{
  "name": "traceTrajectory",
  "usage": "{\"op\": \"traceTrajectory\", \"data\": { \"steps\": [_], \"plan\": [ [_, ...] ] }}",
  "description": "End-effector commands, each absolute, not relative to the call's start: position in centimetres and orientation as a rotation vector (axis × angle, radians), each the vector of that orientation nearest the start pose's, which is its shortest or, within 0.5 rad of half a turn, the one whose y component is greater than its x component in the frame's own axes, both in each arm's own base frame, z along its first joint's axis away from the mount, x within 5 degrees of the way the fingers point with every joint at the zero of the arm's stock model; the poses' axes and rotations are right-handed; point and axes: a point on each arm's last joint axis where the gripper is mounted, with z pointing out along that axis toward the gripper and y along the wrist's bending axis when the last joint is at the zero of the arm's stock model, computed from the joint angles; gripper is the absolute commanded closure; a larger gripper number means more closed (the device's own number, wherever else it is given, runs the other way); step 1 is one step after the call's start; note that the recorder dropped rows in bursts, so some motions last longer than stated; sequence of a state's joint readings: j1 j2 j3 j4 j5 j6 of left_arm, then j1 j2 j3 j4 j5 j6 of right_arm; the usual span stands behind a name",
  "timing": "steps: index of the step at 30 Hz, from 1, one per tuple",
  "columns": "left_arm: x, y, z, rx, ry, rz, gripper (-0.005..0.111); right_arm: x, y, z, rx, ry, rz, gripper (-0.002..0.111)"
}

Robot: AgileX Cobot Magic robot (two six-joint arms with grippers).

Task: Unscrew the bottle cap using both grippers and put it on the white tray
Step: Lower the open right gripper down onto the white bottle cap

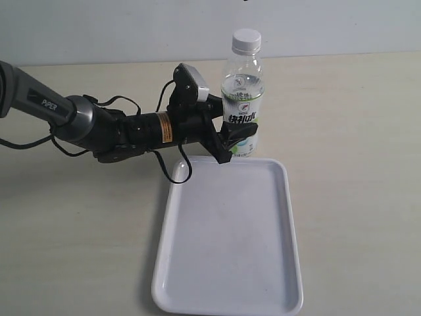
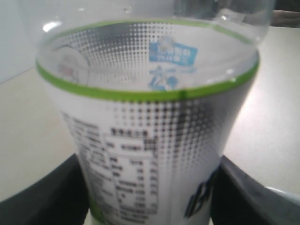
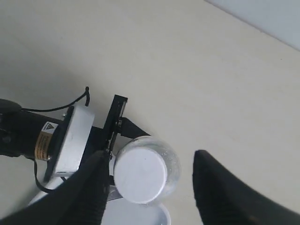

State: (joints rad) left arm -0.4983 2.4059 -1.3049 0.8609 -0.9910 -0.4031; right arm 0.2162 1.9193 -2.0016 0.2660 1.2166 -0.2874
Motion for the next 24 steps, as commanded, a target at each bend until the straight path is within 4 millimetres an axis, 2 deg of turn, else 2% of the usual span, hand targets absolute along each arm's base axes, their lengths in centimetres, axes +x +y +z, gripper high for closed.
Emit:
{"op": "traceTrajectory", "data": {
  "steps": [1,7,14,24],
  "plan": [
    [37.4,-26.7,6.8,1.063,1.504,-0.807,0.107,41.2,12.3,35.1,-0.583,2.569,0.258,0.05],
    [37.5,-26.6,6.7,1.063,1.508,-0.801,0.107,41.5,12.5,34.3,-0.478,2.617,0.294,0.05],
    [37.5,-26.6,6.7,1.065,1.505,-0.798,0.107,40.8,12.5,31.0,-0.546,2.722,0.307,0.05],
    [37.5,-26.6,6.7,1.065,1.505,-0.798,0.107,40.6,12.2,31.3,-0.584,2.707,0.256,0.05]
  ]
}}
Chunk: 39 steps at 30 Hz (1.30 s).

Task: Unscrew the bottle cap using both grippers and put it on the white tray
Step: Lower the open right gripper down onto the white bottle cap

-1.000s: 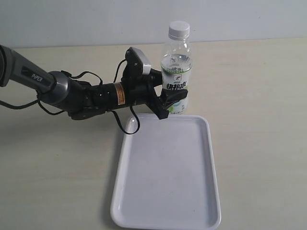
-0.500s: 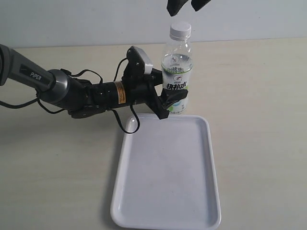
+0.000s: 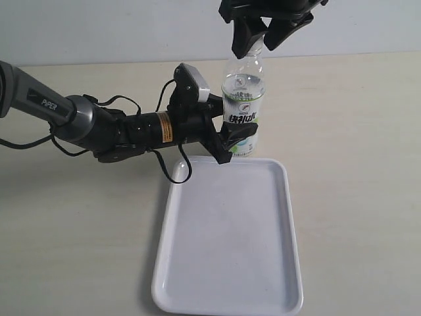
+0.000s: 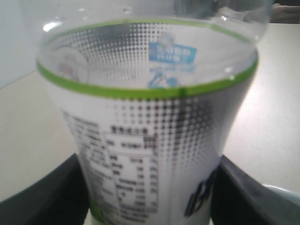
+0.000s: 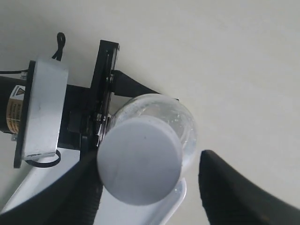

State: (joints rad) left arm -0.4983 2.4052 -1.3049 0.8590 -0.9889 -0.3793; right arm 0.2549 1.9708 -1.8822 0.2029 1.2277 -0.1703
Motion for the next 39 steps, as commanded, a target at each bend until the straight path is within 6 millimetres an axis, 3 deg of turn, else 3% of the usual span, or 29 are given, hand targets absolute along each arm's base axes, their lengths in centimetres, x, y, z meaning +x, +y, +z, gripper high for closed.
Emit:
{"op": "traceTrajectory", "data": {
  "steps": [1,16,22,32,36,39],
  "plan": [
    [37.48,-26.63,6.74,1.065,1.505,-0.798,0.107,40.61,12.15,31.34,-0.59,2.706,0.255,0.05],
    [37.48,-26.63,6.74,1.065,1.505,-0.798,0.107,40.59,12.25,31.36,-0.658,2.685,0.259,0.05],
    [37.5,-26.63,6.75,1.063,1.506,-0.798,0.107,40.44,12.81,31.49,-0.73,2.65,0.336,0.053],
    [37.5,-26.63,6.75,1.063,1.506,-0.798,0.107,40.4,12.94,31.52,-0.798,2.622,0.342,0.091],
    [37.49,-26.63,6.74,1.06,1.508,-0.801,0.107,40.4,12.94,31.52,-1.026,2.525,0.291,0.108],
    [37.48,-26.63,6.74,1.061,1.509,-0.803,0.107,40.42,12.89,31.51,-1.214,2.431,0.239,0.108]
  ]
}}
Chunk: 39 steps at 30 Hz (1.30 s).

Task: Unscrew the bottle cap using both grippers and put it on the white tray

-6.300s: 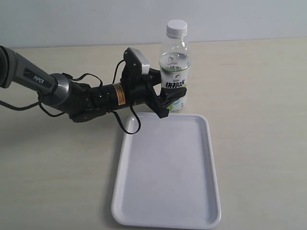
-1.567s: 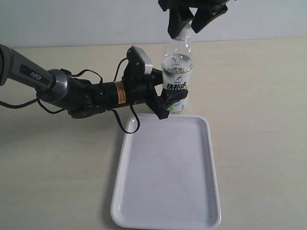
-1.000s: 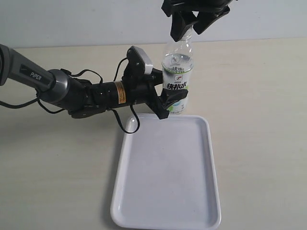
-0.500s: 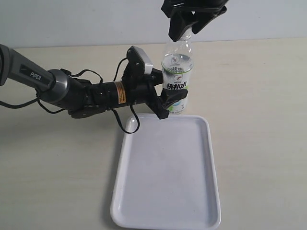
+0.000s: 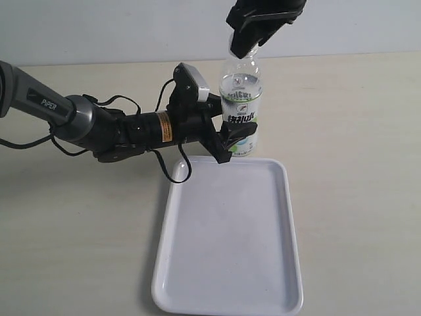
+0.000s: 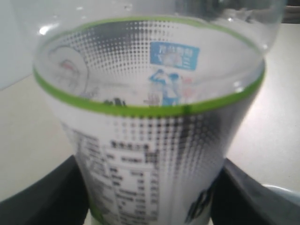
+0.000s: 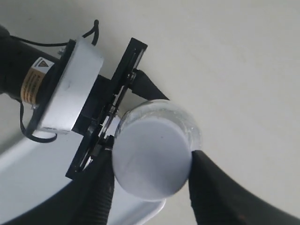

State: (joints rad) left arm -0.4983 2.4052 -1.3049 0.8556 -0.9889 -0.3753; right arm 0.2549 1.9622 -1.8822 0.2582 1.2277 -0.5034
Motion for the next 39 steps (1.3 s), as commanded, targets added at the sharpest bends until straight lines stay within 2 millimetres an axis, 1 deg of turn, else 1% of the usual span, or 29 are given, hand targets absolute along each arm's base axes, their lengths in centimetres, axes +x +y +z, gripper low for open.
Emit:
{"op": "traceTrajectory", "data": {
  "steps": [1,3,6,11,13,15,20,21,22,24,28,30,32,34,35,36,37,38,39],
  "plan": [
    [37.5,-26.6,6.7,1.061,1.509,-0.803,0.107,40.4,12.9,31.5,-1.279,2.395,0.217,0.108],
    [37.5,-26.6,6.7,1.061,1.509,-0.803,0.107,40.5,12.7,31.5,-1.426,2.311,0.157,0.108],
    [37.5,-26.6,6.7,1.064,1.508,-0.803,0.107,40.6,12.4,31.4,-1.572,2.228,0.072,0.108],
    [37.5,-26.6,6.7,1.066,1.508,-0.803,0.107,40.7,11.8,31.3,-1.723,2.15,-0.054,0.108],
    [37.5,-26.6,6.7,1.066,1.508,-0.803,0.107,40.8,11.6,31.3,-1.748,2.139,-0.079,0.107],
    [37.5,-26.6,6.7,1.066,1.508,-0.803,0.107,40.8,11.6,31.3,-1.745,2.141,-0.078,0.098],
    [37.5,-26.6,6.7,1.066,1.508,-0.803,0.107,40.7,11.7,31.3,-1.724,2.154,-0.064,0.058],
    [37.5,-26.6,6.7,1.066,1.508,-0.803,0.107,40.7,11.7,31.3,-1.724,2.154,-0.064,0.054],
    [37.5,-26.6,6.7,1.066,1.508,-0.803,0.107,40.7,11.7,31.3,-1.713,2.162,-0.062,0.05],
    [37.5,-26.6,6.7,1.066,1.508,-0.803,0.107,40.7,11.7,31.3,-1.67,2.194,-0.047,0.046],
    [37.5,-26.6,6.7,1.065,1.507,-0.801,0.107,40.6,11.7,31.6,-1.626,2.215,-0.034,0.046],
    [37.5,-26.6,6.7,1.063,1.508,-0.801,0.107,40.5,11.9,31.8,-1.571,2.243,-0.003,0.046],
    [37.5,-26.6,6.7,1.063,1.508,-0.801,0.107,40.1,12.0,32.5,-1.528,2.241,0.033,0.046],
    [37.5,-26.6,6.7,1.063,1.508,-0.801,0.107,39.6,11.9,33.5,-1.405,2.292,0.06,0.046],
    [37.5,-26.6,6.7,1.064,1.507,-0.8,0.107,39.2,11.8,34.2,-1.292,2.342,0.084,0.046],
    [37.5,-26.6,6.7,1.064,1.507,-0.8,0.107,39.1,11.8,34.5,-1.222,2.374,0.095,0.045],
    [37.5,-26.6,6.7,1.064,1.507,-0.8,0.107,38.8,11.6,35.0,-1.093,2.427,0.116,0.042],
    [37.5,-26.6,6.7,1.064,1.507,-0.8,0.107,38.7,11.5,35.3,-1.044,2.443,0.119,0.041],
    [37.5,-26.6,6.7,1.064,1.507,-0.8,0.107,38.5,11.4,35.7,-0.933,2.482,0.135,0.04]
  ]
}}
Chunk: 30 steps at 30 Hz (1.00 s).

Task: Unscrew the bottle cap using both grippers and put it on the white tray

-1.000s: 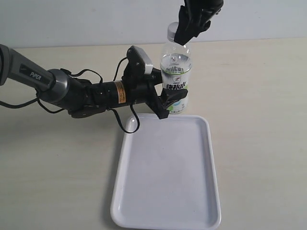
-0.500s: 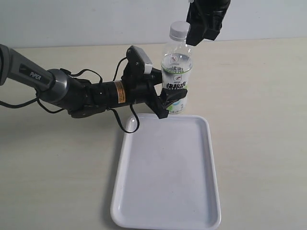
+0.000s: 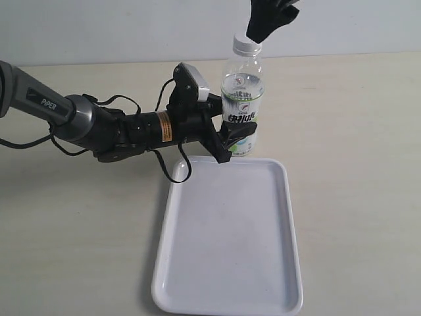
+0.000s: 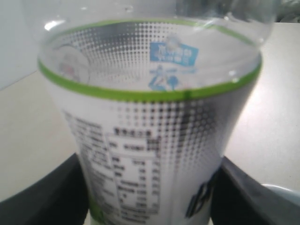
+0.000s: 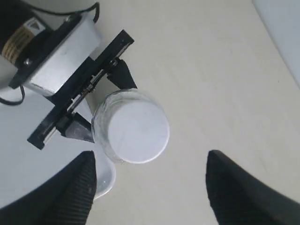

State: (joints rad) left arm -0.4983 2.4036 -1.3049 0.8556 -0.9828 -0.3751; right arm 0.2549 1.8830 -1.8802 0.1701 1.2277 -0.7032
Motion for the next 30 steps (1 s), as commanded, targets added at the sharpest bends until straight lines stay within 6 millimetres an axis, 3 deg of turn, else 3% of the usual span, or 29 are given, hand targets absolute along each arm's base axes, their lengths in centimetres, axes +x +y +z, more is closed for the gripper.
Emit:
{"op": "traceTrajectory", "data": {
  "steps": [1,3,6,11,21,30],
  "plan": [
    [37.5,-26.6,6.7,1.064,1.507,-0.8,0.107,38.4,11.4,35.8,-0.802,2.529,0.172,0.04],
    [37.5,-26.6,6.7,1.064,1.507,-0.8,0.107,38.4,11.5,35.8,-0.601,2.592,0.232,0.041],
    [37.5,-26.6,6.7,1.064,1.507,-0.8,0.107,38.5,11.5,35.6,-0.473,2.631,0.272,0.038],
    [37.5,-26.6,6.7,1.064,1.508,-0.799,0.107,38.5,12.0,35.4,-0.464,2.635,0.346,0.038],
    [37.5,-26.6,6.7,1.064,1.508,-0.799,0.107,40.5,12.7,31.4,-0.475,2.729,0.363,0.038],
    [37.5,-26.6,6.7,1.064,1.508,-0.799,0.107,41.2,12.8,31.3,-0.459,2.674,0.359,0.039]
  ]
}}
